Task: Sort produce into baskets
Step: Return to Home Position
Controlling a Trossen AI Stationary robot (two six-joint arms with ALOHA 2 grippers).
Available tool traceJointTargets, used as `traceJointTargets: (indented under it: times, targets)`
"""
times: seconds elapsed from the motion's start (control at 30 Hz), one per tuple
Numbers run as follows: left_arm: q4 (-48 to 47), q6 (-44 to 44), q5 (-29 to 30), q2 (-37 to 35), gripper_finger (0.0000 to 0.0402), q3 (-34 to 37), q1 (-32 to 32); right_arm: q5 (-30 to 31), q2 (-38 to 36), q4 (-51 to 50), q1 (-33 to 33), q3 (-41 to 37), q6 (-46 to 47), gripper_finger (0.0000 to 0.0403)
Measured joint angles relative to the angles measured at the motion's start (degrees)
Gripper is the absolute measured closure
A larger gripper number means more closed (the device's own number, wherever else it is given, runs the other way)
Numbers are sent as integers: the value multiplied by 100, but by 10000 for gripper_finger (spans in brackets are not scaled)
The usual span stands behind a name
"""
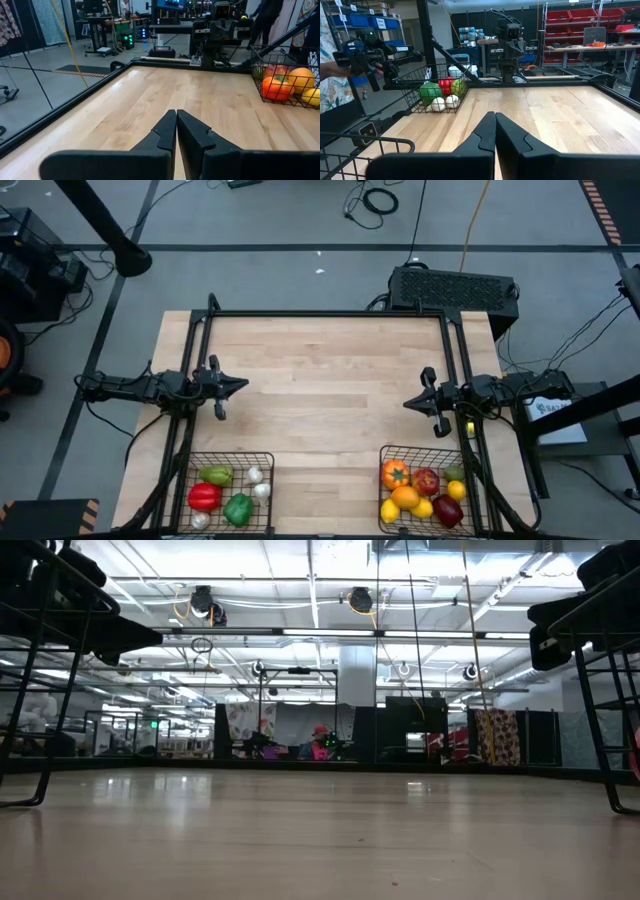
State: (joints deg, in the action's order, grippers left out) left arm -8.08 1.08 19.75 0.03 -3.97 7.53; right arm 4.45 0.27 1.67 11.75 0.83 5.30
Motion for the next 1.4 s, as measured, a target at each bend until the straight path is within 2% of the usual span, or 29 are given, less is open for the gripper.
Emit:
traceJointTargets:
  times: [0.57, 0.73, 1.03, 1.3, 1.4]
  targets:
    - [37, 154, -15, 0, 379, 5, 0, 0, 2, 0, -2, -1, 0, 403]
    - [33, 249, -729, 0, 379, 9, 7, 0, 2, 0, -1, -1, 0, 403]
    - [159, 114, -1350, -2, 379, 15, 4, 0, 2, 0, 0, -1, 0, 403]
    - [383, -180, -1350, -2, 379, 11, 4, 0, 2, 1, -1, -1, 0, 403]
    - [633, -352, -1009, -1, 379, 69, -2, 0, 2, 2, -1, -1, 0, 403]
